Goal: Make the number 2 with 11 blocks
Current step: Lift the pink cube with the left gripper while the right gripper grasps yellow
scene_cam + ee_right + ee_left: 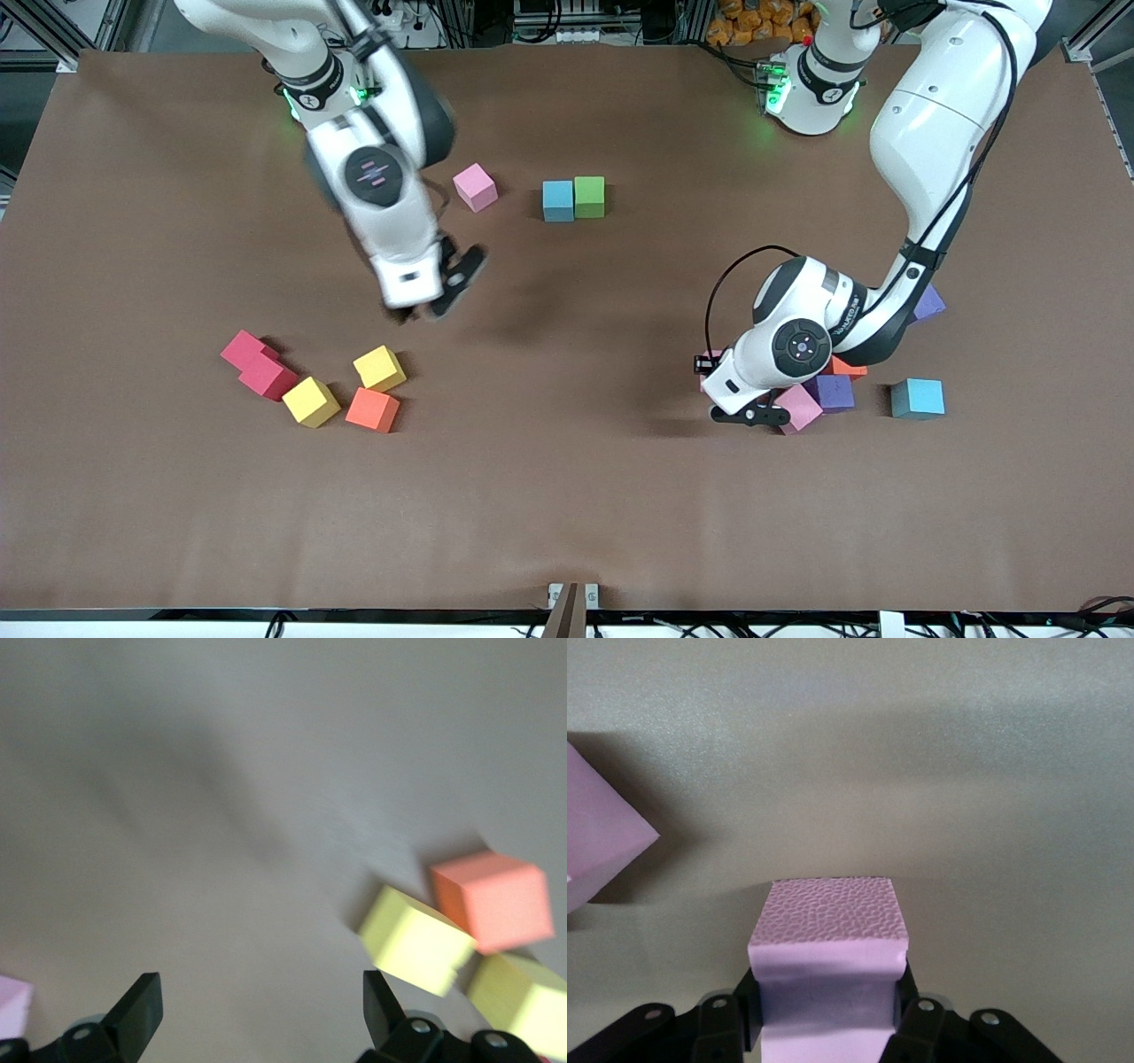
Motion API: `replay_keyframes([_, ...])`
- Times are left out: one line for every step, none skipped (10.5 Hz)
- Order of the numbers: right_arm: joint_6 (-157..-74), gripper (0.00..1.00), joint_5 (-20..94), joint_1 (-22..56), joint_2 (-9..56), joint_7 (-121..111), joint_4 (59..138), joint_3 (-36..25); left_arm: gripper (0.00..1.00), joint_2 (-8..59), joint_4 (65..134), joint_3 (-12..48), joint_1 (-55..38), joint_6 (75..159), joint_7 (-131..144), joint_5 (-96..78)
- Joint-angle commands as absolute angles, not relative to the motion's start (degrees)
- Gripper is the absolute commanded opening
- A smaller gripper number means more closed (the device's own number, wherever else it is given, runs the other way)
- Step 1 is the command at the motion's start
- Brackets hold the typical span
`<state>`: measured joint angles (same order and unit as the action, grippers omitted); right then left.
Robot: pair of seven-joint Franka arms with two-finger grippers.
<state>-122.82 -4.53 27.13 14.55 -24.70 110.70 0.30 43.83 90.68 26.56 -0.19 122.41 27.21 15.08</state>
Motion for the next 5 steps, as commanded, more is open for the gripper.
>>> replay_keyframes([-122.17, 1.00, -4.31, 20.33, 17.12, -23.91, 106.37, 1.32, 0.43, 43.60, 89.91, 26.72, -0.27, 122.43, 28.73, 15.73])
replay_keyframes([-121.38, 1.00, -2.91, 16.82, 19.66, -24.17, 103.39, 1.41, 0.42, 42.72, 90.09, 26.72, 0.26, 122.43, 28.65, 15.65])
replay_keyframes([-119.11, 1.00, 0.06, 14.53, 21.78, -24.52, 100.84, 1.41, 0.40, 41.41, 90.44, 26.81, 0.35, 121.56, 29.00, 15.38])
replay_keyframes([-118.05, 1.00, 1.04, 13.28, 24.32, -24.78, 98.37, 1.41, 0.39, 40.18, 90.70, 26.81, 0.26, 119.03, 30.22, 13.47])
replay_keyframes([-118.56, 1.00, 1.23, 13.01, 25.39, -24.70, 98.26, 1.41, 0.41, 39.38, 90.62, 26.98, 0.26, 115.78, 32.06, 11.36])
